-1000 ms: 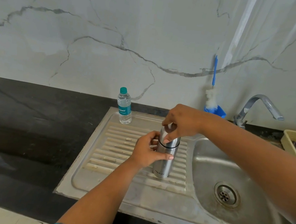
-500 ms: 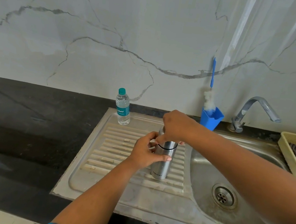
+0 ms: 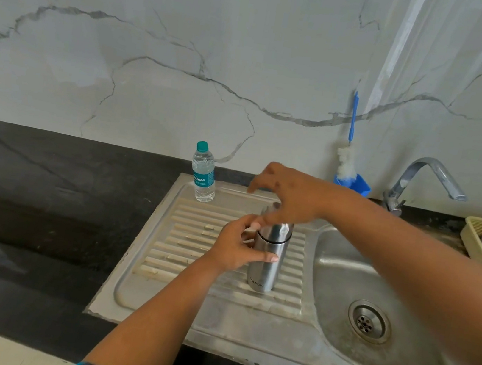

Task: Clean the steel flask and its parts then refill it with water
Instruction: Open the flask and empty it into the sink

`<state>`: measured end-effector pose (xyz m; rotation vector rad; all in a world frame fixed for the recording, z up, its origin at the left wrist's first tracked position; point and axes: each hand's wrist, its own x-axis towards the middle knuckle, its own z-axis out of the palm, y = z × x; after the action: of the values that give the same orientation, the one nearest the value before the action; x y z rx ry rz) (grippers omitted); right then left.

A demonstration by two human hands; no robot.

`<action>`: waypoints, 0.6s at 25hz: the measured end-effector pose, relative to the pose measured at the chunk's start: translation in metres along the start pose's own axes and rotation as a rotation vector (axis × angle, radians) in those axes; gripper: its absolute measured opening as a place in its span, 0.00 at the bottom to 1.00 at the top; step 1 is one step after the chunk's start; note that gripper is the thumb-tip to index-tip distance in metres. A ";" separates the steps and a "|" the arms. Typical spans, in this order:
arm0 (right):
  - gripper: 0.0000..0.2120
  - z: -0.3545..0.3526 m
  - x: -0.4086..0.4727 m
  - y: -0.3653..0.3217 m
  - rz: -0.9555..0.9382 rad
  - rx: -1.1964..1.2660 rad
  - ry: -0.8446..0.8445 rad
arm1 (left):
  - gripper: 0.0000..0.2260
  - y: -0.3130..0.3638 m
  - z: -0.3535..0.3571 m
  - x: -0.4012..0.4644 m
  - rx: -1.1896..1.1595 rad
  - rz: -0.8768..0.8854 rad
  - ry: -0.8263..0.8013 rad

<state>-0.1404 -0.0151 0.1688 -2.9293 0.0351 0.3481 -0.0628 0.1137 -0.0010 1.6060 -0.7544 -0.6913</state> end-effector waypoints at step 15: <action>0.22 0.016 0.004 -0.011 0.244 -0.187 -0.016 | 0.27 -0.008 -0.001 0.001 -0.005 -0.031 0.013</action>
<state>-0.1396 -0.0016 0.1546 -3.1125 0.3799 0.4325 -0.0602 0.1144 -0.0091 1.6192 -0.7191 -0.7044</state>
